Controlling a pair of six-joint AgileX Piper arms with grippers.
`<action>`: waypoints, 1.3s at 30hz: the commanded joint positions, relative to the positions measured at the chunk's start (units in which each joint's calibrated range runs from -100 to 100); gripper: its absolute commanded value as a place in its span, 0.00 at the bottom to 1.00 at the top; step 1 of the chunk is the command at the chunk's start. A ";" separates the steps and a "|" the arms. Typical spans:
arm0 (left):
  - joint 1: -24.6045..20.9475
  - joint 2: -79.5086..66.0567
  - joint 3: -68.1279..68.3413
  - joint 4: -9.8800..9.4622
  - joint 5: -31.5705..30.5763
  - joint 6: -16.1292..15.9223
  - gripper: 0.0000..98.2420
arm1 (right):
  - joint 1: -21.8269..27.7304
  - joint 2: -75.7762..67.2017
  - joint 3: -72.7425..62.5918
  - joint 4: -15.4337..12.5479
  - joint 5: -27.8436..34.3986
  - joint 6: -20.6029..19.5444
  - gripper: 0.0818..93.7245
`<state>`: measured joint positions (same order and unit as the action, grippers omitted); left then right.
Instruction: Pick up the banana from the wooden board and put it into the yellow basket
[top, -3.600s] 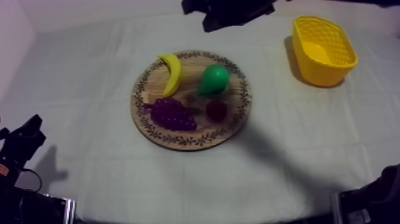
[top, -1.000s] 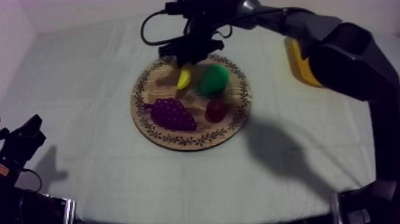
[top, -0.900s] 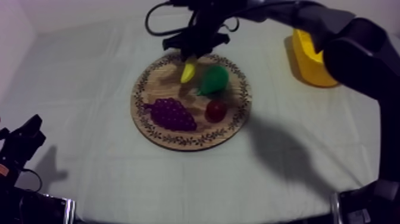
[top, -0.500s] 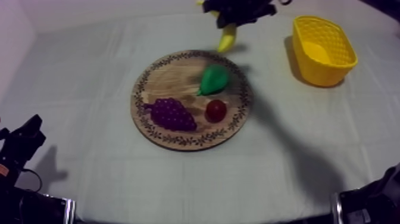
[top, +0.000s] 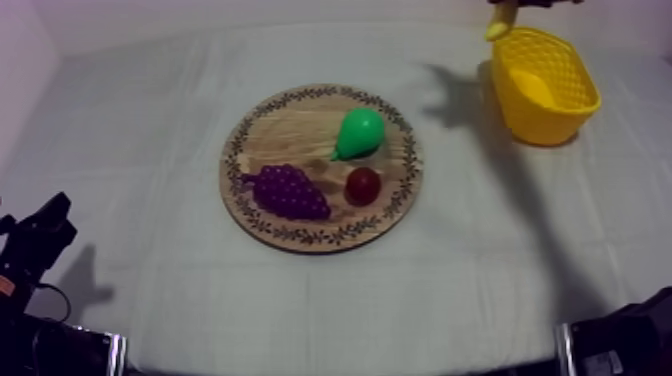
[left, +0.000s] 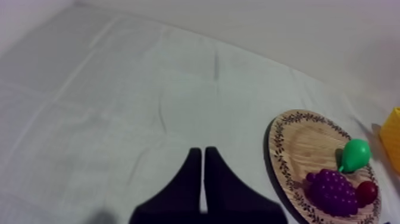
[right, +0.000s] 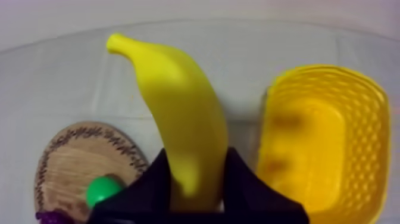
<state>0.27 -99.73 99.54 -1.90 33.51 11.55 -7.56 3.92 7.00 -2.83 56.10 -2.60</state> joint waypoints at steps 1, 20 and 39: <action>-0.02 -0.01 0.01 -0.02 0.03 0.00 0.00 | 3.17 -0.12 0.69 -0.19 -0.62 0.77 0.02; -0.02 -0.01 0.01 -0.02 0.03 0.01 0.00 | 9.46 6.78 5.59 3.25 -7.60 0.21 0.05; -0.02 -0.01 0.01 -0.02 0.03 0.00 0.00 | 10.96 6.79 10.03 2.91 -10.37 2.20 0.45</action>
<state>0.27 -99.73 99.54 -1.90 33.51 11.55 3.30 11.80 16.83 0.34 44.78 -0.99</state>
